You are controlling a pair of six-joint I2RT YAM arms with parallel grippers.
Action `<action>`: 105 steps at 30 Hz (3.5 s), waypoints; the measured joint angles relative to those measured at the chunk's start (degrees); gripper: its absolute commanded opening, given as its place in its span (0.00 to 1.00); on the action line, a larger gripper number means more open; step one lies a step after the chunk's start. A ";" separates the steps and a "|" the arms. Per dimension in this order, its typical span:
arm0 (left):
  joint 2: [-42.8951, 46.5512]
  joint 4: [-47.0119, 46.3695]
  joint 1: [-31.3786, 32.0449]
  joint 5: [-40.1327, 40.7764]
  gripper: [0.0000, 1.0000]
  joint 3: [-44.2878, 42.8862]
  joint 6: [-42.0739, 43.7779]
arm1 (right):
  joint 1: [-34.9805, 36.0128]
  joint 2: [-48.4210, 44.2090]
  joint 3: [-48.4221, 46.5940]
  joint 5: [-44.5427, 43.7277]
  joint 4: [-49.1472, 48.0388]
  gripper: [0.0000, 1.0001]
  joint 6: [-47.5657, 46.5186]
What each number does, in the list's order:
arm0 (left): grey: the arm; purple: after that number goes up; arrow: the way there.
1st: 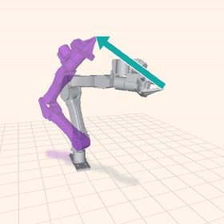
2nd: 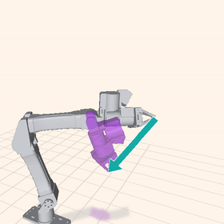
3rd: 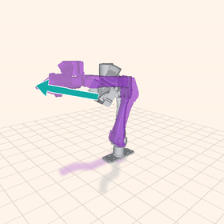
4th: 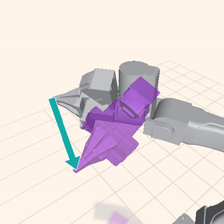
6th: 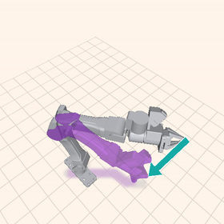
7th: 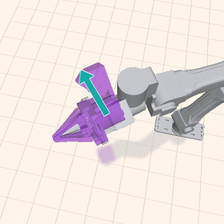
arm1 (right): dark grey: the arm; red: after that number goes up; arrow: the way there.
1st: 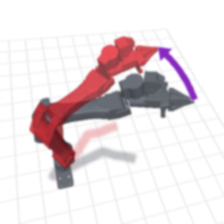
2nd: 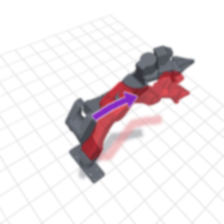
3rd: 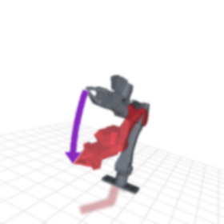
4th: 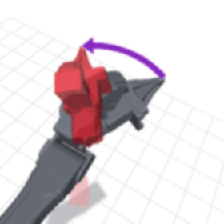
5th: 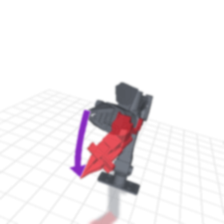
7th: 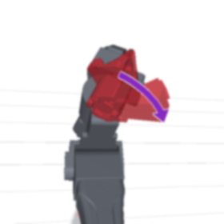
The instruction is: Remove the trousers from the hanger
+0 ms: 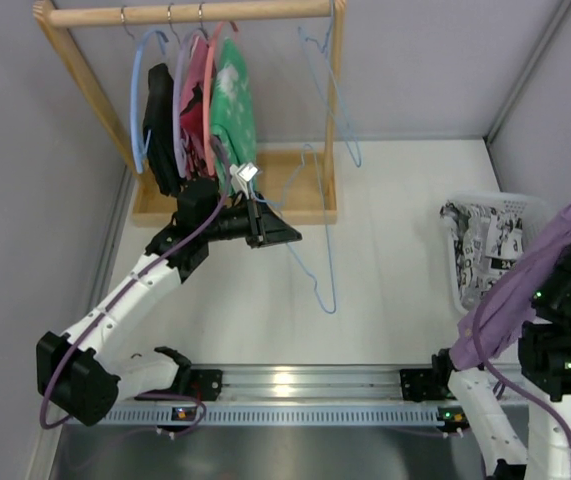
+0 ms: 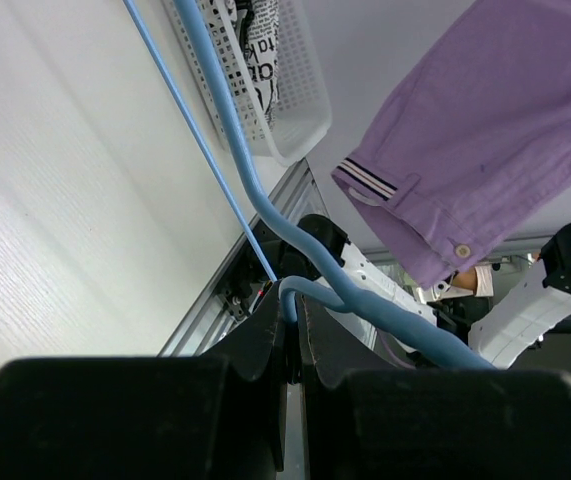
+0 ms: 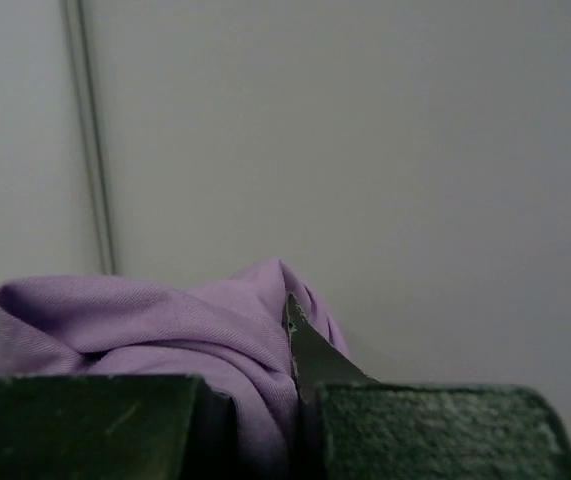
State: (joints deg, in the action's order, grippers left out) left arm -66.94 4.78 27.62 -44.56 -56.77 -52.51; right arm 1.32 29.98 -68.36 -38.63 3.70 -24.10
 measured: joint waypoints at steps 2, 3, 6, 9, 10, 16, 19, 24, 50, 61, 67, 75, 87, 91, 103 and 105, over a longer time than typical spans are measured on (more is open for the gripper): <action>0.31 0.07 0.00 0.00 0.00 0.00 0.00 | -0.02 0.02 2.89 -2.75 -1.22 0.00 -3.10; 0.52 0.11 0.02 0.00 0.00 0.00 0.00 | -0.02 0.09 4.79 -3.98 -2.14 0.00 -5.07; 1.57 0.11 0.02 0.00 0.00 0.00 0.00 | -0.04 1.03 9.62 -6.40 -5.35 0.00 -10.45; 2.91 0.11 0.02 0.00 0.00 0.00 0.00 | -0.07 2.58 13.00 -7.30 -8.17 0.00 -14.43; 3.28 0.11 0.02 0.00 0.00 0.00 0.00 | -0.22 3.34 13.70 -7.45 -8.92 0.00 -15.65; 4.57 0.11 0.02 -0.02 0.00 0.00 -0.07 | -4.37 7.58 16.28 -6.86 -13.73 0.00 -20.52; 4.72 0.11 0.02 -0.07 0.00 0.00 -0.09 | -8.90 11.17 16.61 -4.72 -15.10 0.00 -20.76; 5.38 0.15 0.02 -0.17 0.00 0.00 -0.04 | -18.05 19.80 16.61 1.97 -15.15 0.00 -17.97; 6.34 6.16 1.57 2.89 0.00 -5.84 7.80 | -20.55 52.00 5.11 25.73 12.87 0.97 -1.33; 6.14 13.33 3.82 15.56 0.00 -14.51 15.26 | -23.65 40.54 -6.99 39.19 30.93 0.99 -0.74; 4.39 15.85 4.94 21.29 0.00 -17.29 17.35 | -23.87 33.94 -17.86 60.04 40.22 0.88 1.18; 1.25 17.38 5.97 24.55 0.00 -19.65 15.74 | 2.54 27.08 -23.45 72.02 47.21 0.68 6.19; -1.22 18.47 6.08 24.72 0.00 -21.44 13.42 | 40.74 44.96 -24.79 63.04 44.24 0.63 11.61; -1.25 18.47 6.12 24.72 0.00 -21.81 13.35 | 47.60 49.48 -25.20 60.06 43.54 0.63 10.64; -1.60 18.58 6.12 24.74 0.00 -22.88 12.35 | 48.87 52.48 -28.57 57.68 39.93 0.00 12.44; -1.46 18.80 6.14 25.11 0.00 -23.08 12.33 | 48.50 52.92 -28.94 57.37 39.87 0.00 13.64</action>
State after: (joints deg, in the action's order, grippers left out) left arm -68.40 23.57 33.76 -19.44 -79.85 -40.18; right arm 49.82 82.89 -97.30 18.74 43.57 -10.46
